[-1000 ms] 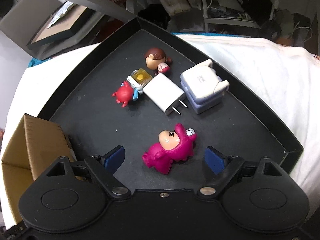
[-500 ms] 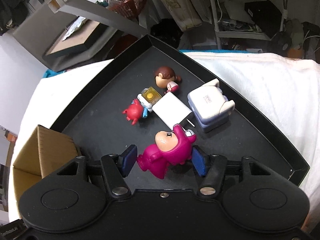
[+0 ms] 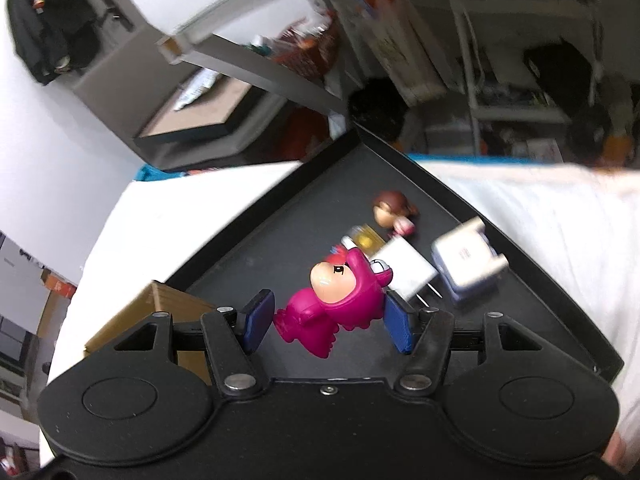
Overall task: Organize rigid objects
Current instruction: 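Carry the pink figure into the box and open the right gripper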
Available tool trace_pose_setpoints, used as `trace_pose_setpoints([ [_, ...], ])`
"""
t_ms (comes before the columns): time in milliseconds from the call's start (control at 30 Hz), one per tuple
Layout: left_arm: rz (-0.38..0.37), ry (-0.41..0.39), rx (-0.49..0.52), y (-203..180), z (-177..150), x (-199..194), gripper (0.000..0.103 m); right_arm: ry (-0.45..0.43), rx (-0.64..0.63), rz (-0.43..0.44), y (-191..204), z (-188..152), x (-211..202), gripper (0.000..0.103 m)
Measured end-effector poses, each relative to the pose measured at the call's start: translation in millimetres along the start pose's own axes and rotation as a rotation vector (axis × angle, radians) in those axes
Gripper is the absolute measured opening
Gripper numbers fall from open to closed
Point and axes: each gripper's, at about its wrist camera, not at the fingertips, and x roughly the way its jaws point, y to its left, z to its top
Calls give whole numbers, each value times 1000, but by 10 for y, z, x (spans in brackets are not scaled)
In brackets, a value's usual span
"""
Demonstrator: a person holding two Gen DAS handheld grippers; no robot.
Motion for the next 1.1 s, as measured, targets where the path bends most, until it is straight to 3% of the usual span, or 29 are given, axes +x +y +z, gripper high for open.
trace_pose_setpoints([
  [433, -43, -48, 2, 195, -19, 27, 64, -37, -138, 80, 412, -128, -58, 58],
  [700, -95, -38, -37, 420, -7, 165, 36, -68, -216, 150, 694, -209, -103, 58],
  [1100, -178, -13, -72, 531, 31, 389, 8, -34, -371, 210, 1128, -429, -16, 58],
])
